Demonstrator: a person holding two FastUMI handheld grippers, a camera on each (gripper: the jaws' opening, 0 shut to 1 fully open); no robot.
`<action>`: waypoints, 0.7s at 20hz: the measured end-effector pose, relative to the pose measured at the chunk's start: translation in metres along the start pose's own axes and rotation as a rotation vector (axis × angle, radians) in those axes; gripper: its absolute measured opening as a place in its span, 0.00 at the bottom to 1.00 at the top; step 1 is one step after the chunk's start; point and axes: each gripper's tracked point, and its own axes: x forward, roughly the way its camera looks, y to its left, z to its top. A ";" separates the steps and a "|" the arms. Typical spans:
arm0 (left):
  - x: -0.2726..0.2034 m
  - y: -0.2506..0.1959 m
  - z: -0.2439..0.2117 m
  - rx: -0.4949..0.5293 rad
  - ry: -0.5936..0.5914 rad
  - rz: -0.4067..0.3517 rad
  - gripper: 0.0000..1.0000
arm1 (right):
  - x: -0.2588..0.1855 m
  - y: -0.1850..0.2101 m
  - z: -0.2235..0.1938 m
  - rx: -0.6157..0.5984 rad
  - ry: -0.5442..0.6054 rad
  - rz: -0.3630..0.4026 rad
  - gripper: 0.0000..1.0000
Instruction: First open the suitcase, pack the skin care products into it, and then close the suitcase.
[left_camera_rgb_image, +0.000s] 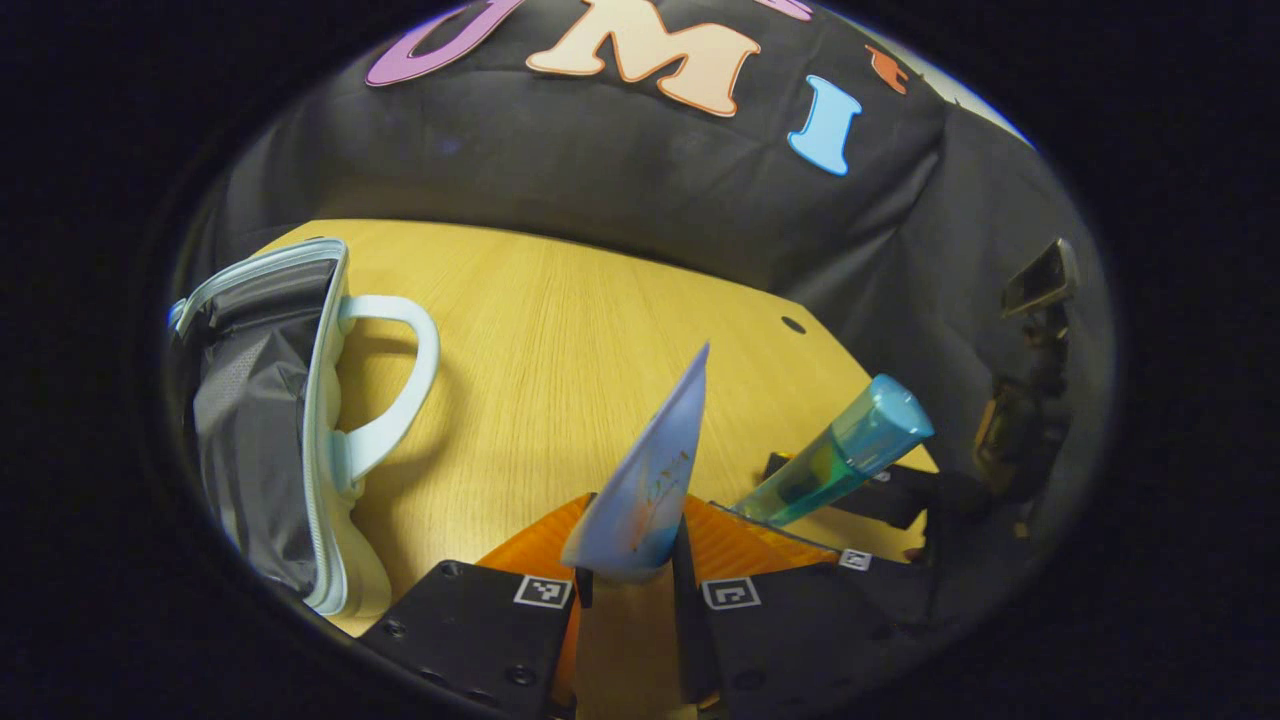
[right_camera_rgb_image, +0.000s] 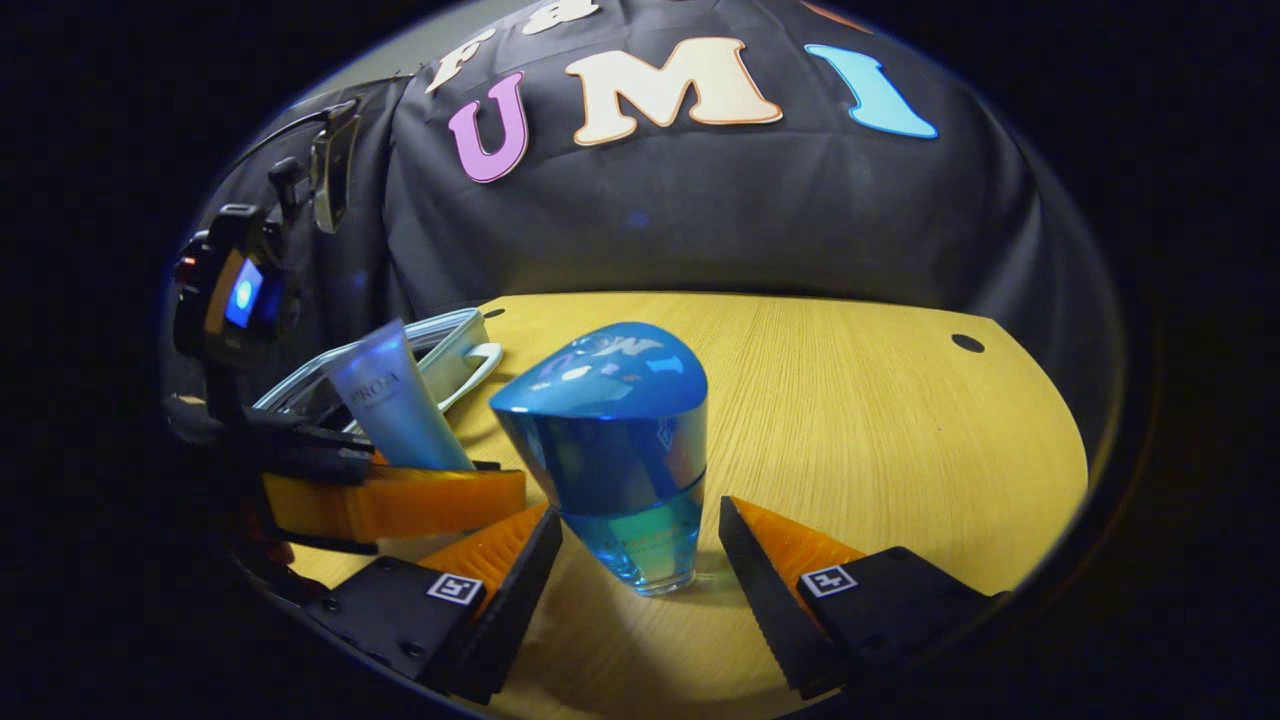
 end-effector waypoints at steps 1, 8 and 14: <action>-0.007 -0.001 0.012 -0.008 -0.013 -0.008 0.33 | 0.003 -0.001 0.001 0.011 -0.002 -0.005 0.97; -0.067 0.035 0.084 -0.066 -0.141 0.025 0.32 | 0.015 -0.004 0.007 0.070 -0.005 -0.021 0.59; -0.113 0.115 0.100 -0.107 -0.154 0.191 0.33 | 0.013 -0.007 0.009 0.041 -0.006 -0.060 0.46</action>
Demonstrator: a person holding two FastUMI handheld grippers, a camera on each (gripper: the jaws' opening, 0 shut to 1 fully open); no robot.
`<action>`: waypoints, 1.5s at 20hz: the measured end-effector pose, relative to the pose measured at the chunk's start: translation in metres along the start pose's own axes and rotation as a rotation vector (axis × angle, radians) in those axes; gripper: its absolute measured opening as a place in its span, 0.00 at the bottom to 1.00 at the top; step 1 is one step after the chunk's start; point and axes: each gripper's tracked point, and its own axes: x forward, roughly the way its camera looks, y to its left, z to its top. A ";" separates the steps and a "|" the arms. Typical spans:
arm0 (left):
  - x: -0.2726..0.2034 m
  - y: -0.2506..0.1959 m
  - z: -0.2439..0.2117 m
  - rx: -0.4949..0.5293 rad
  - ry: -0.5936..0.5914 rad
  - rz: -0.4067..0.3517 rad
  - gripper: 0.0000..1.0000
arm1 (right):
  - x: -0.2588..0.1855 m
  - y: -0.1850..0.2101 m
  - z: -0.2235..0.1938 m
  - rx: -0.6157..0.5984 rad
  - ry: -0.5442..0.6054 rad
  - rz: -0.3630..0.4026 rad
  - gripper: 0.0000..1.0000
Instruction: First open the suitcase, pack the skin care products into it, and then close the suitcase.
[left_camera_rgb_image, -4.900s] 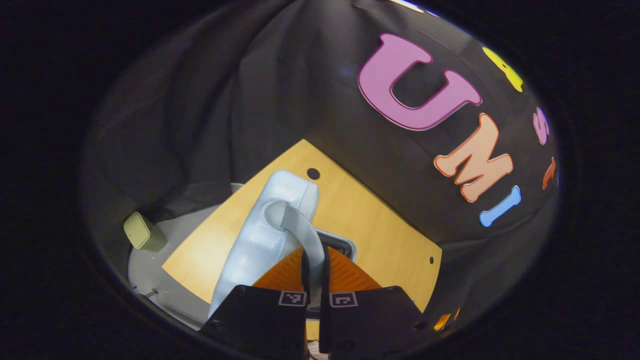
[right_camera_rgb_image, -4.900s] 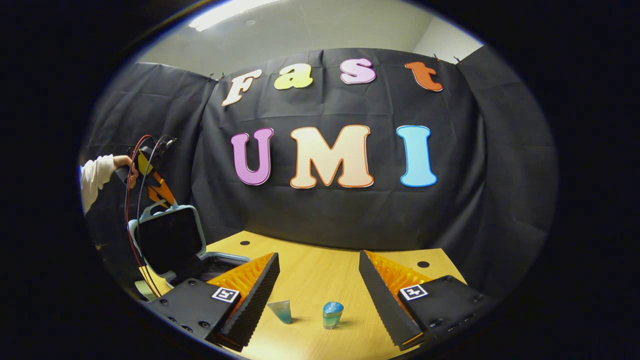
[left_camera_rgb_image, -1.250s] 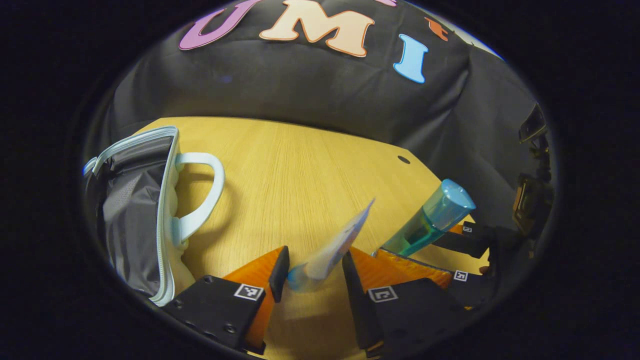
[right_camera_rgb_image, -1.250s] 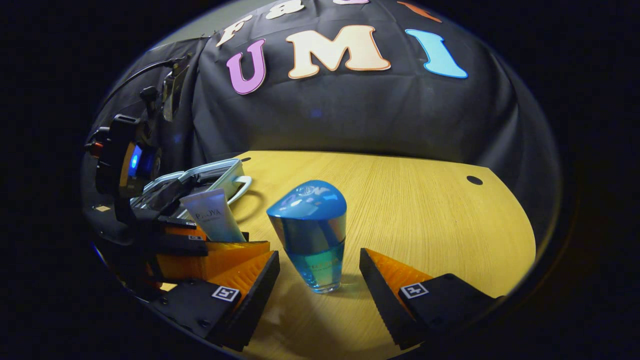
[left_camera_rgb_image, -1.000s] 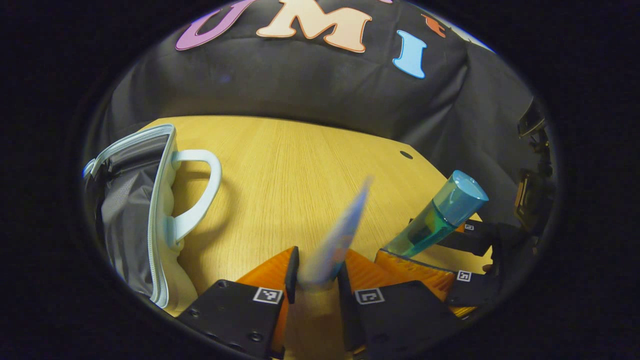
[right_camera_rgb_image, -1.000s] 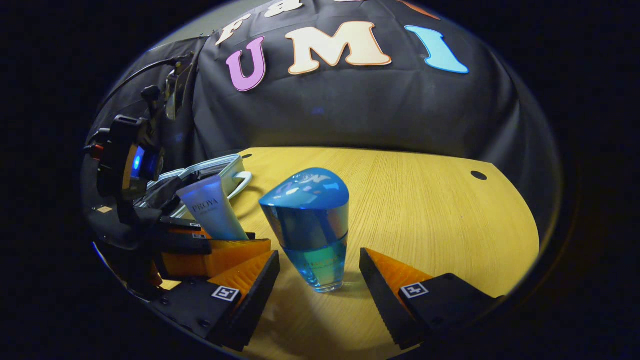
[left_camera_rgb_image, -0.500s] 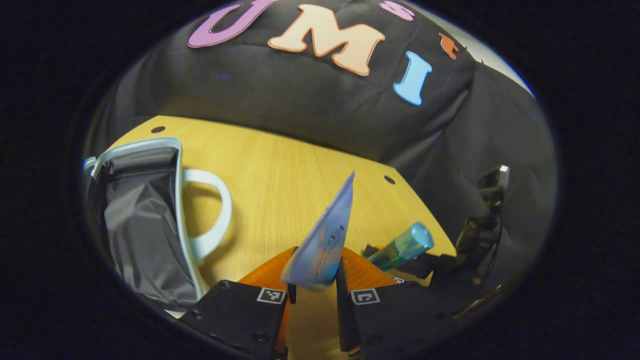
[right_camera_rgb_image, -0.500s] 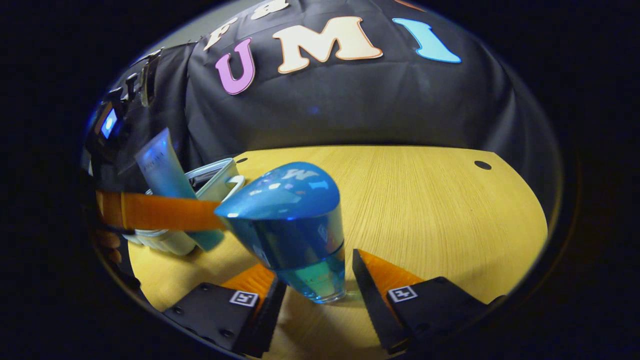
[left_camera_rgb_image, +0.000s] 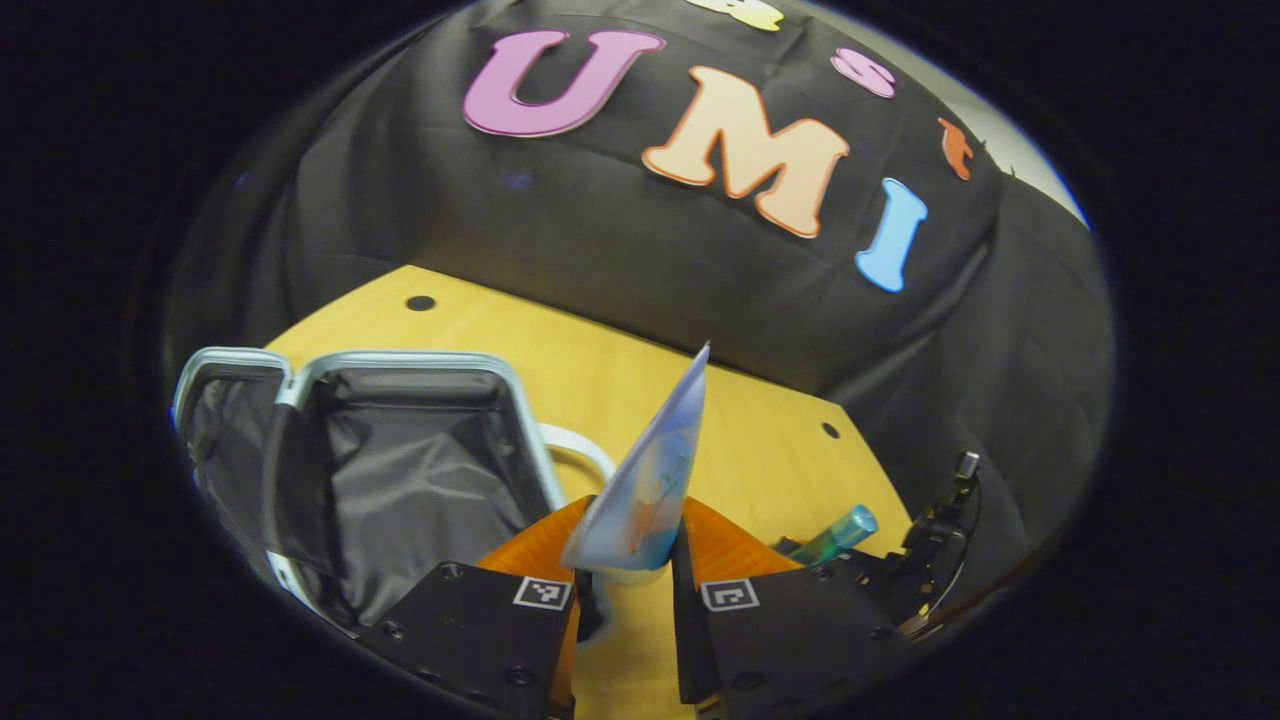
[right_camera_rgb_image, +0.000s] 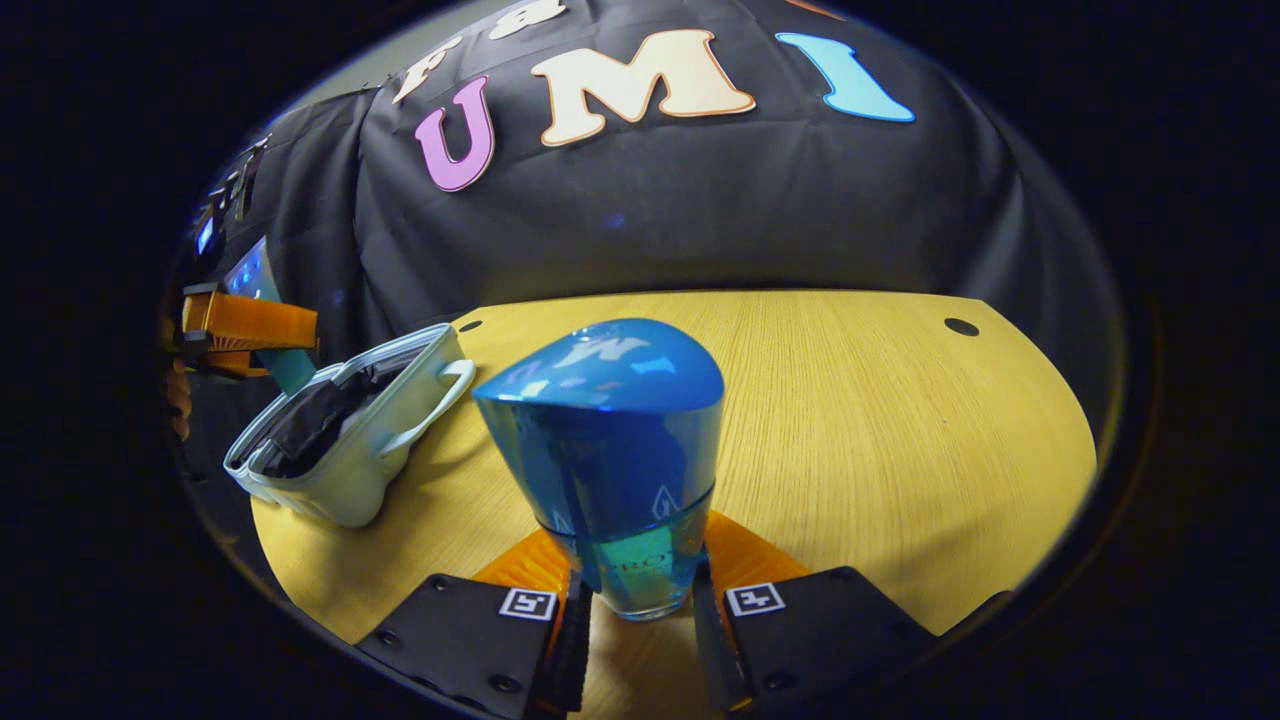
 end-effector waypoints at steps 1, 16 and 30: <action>-0.003 0.014 0.003 -0.005 0.006 0.029 0.33 | 0.000 0.000 0.000 -0.005 0.001 -0.007 0.43; -0.003 0.124 -0.103 -0.129 0.524 0.153 0.30 | -0.058 0.055 0.064 0.029 -0.024 -0.012 0.43; -0.089 0.149 -0.006 -0.097 0.303 0.152 0.97 | -0.033 0.246 0.081 0.024 0.056 0.276 0.45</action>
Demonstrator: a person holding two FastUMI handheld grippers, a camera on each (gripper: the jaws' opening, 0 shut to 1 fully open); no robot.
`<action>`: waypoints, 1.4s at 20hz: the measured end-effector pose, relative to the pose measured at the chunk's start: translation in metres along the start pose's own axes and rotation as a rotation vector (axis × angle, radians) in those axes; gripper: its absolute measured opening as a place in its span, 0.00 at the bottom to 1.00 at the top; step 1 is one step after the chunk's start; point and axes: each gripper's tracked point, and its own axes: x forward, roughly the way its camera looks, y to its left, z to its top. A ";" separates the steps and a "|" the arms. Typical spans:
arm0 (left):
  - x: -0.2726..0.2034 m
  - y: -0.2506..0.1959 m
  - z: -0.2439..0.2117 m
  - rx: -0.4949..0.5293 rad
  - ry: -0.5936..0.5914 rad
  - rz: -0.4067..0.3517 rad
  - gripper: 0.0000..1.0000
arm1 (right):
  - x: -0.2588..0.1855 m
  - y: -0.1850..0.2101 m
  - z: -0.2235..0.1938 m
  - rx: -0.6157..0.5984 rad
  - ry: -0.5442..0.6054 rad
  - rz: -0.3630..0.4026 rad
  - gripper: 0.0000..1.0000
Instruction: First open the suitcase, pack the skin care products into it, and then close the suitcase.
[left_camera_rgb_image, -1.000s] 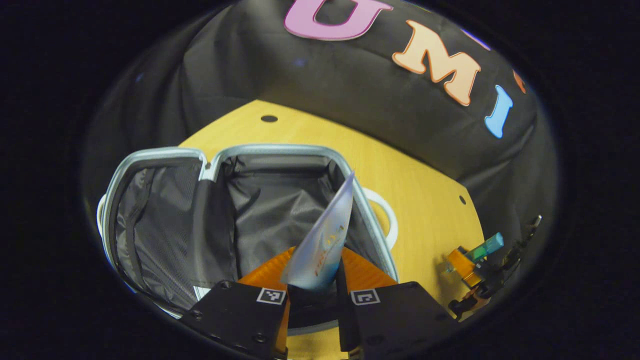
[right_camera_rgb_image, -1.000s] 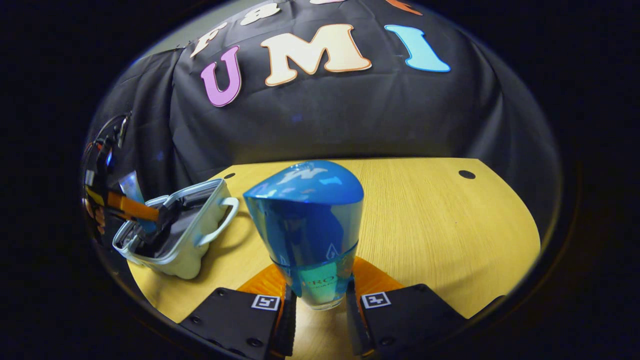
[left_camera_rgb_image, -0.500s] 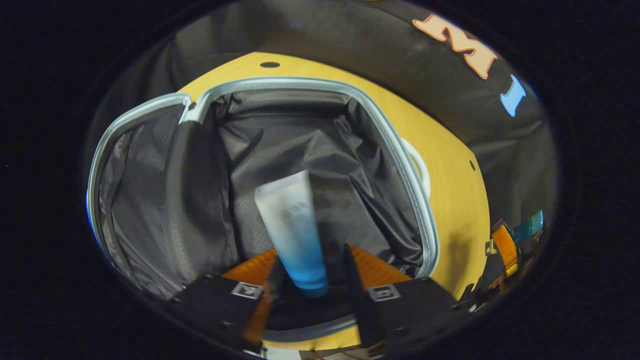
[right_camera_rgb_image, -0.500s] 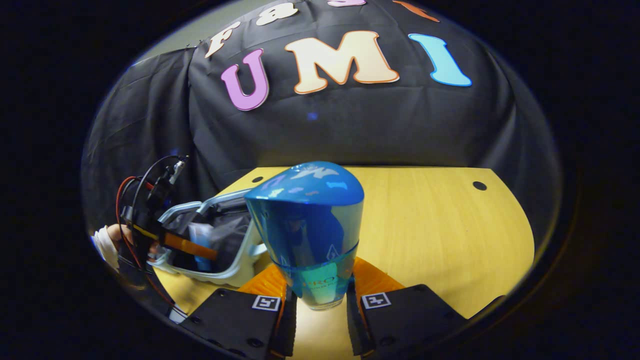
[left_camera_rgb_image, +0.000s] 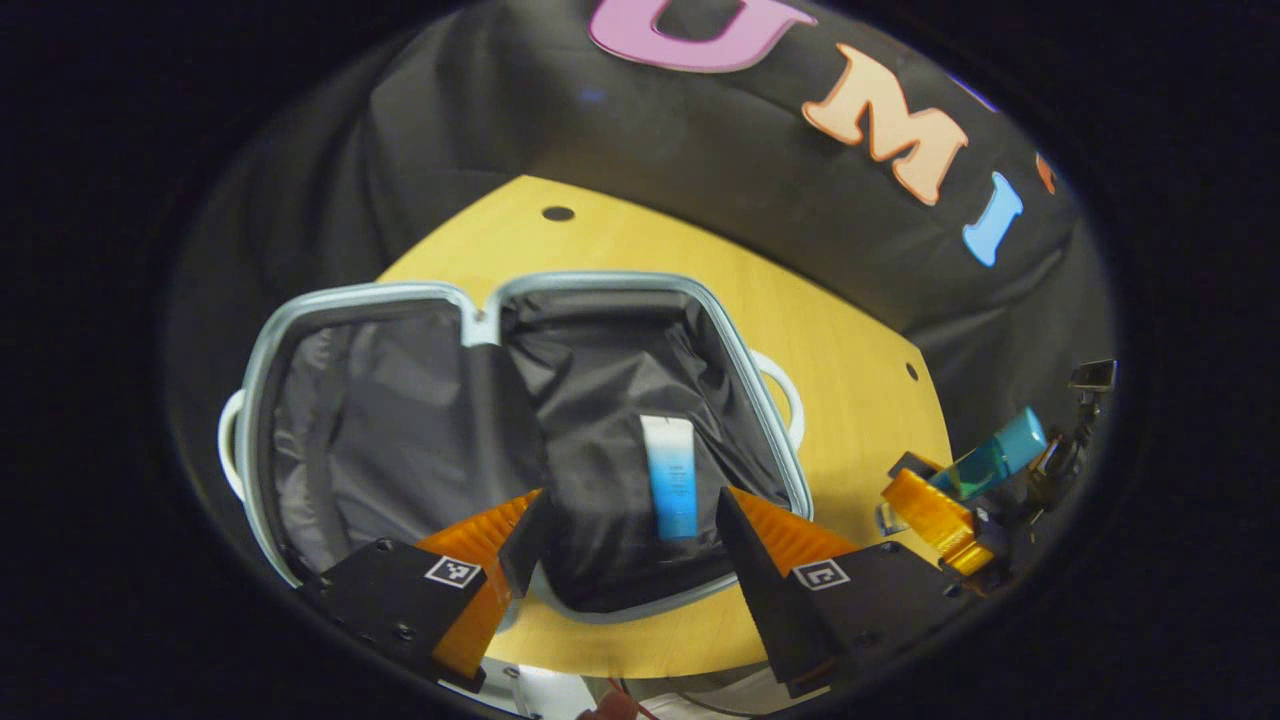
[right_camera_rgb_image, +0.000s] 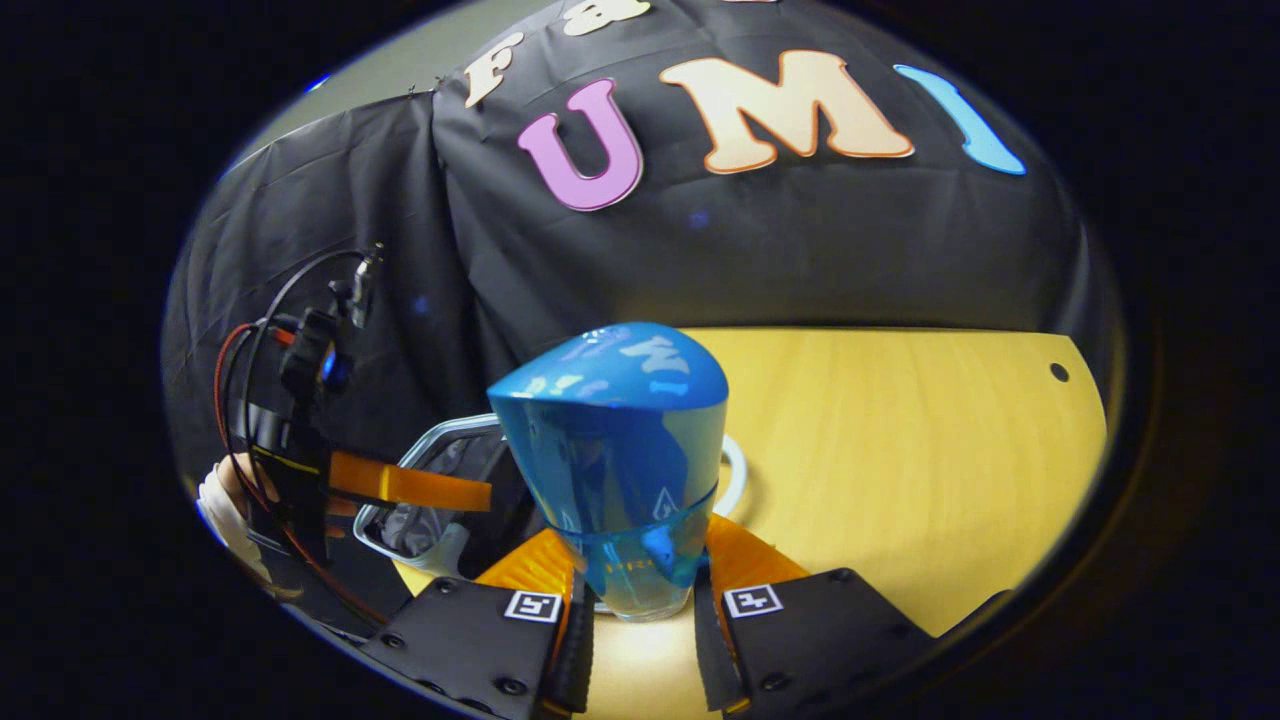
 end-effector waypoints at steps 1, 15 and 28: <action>-0.012 0.012 0.004 -0.014 -0.019 0.017 0.96 | 0.011 0.008 -0.005 -0.002 0.016 0.013 0.42; -0.084 0.126 -0.033 -0.205 -0.066 0.211 0.97 | 0.103 0.032 -0.083 -0.031 0.235 -0.004 0.47; -0.093 0.210 -0.038 -0.346 -0.110 0.287 0.96 | 0.017 0.008 0.025 0.097 -0.026 -0.015 0.96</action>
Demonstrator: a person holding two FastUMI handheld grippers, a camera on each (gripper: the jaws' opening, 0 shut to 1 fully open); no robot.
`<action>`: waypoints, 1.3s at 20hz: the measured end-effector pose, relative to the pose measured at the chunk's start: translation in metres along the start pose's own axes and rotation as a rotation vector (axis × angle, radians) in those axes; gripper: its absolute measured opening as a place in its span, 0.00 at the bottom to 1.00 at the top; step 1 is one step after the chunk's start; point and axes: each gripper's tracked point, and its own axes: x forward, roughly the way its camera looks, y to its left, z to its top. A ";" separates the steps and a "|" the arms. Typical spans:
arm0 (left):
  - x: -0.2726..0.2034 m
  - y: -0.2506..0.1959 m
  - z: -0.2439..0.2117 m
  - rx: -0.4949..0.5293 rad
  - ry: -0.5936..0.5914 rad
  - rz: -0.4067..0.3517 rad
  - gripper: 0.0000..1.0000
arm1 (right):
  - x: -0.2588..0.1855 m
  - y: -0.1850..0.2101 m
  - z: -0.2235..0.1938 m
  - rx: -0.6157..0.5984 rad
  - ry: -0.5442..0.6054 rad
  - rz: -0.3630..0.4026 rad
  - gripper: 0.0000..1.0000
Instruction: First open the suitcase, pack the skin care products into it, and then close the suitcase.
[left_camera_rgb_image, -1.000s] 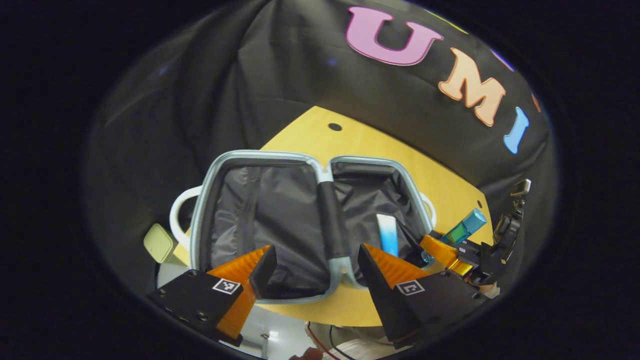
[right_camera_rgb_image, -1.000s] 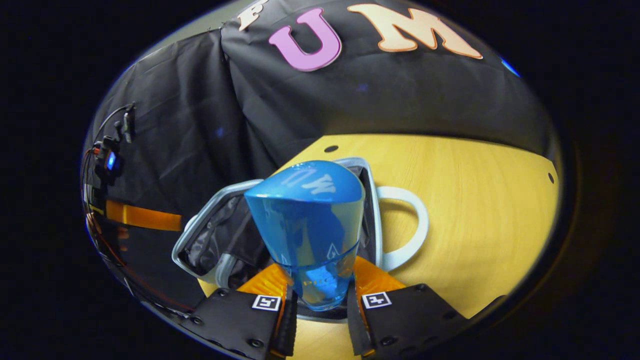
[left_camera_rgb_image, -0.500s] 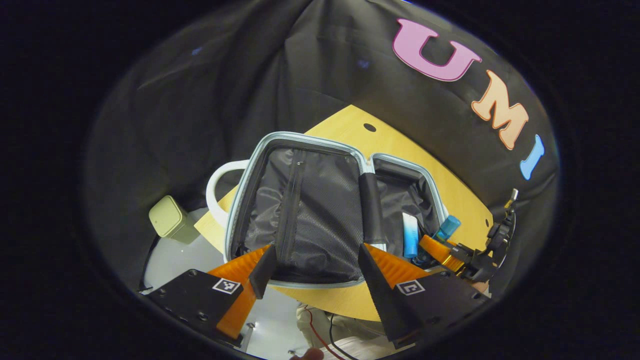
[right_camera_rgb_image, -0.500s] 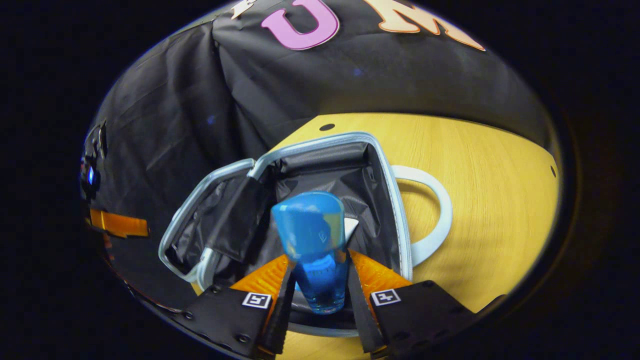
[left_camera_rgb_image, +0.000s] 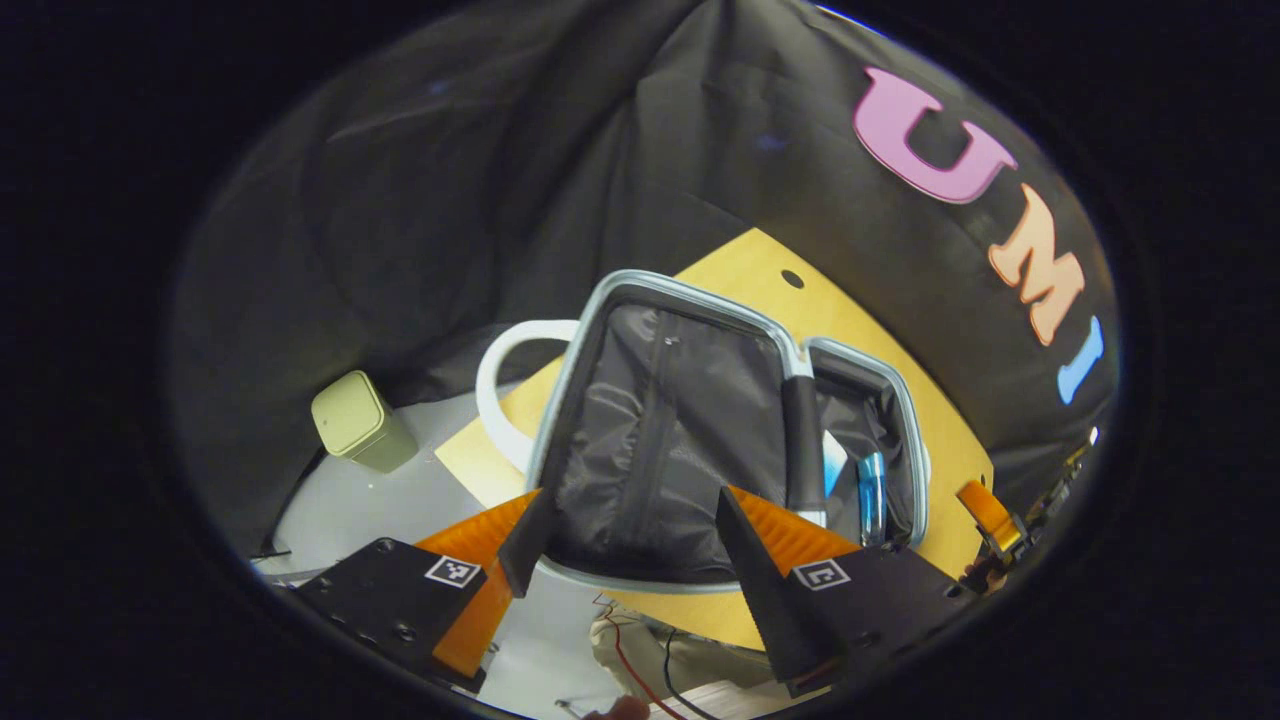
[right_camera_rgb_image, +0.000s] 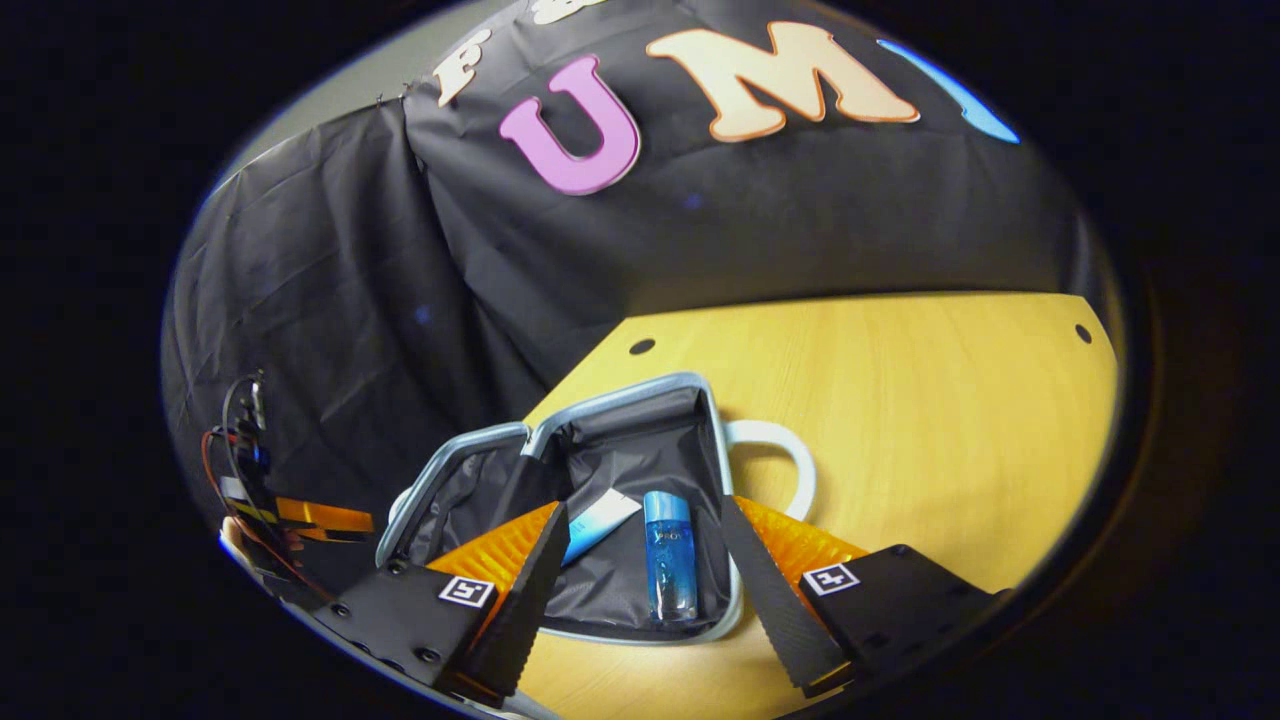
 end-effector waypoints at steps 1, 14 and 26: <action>0.004 0.009 0.006 -0.003 -0.015 0.008 0.97 | -0.010 -0.009 0.009 -0.003 -0.026 -0.018 0.96; 0.080 0.093 0.055 -0.222 -0.039 0.027 0.94 | -0.109 -0.128 0.047 -0.011 -0.154 -0.325 0.96; 0.111 0.092 0.047 -0.341 0.002 -0.062 0.10 | -0.128 -0.152 0.052 -0.015 -0.162 -0.389 0.95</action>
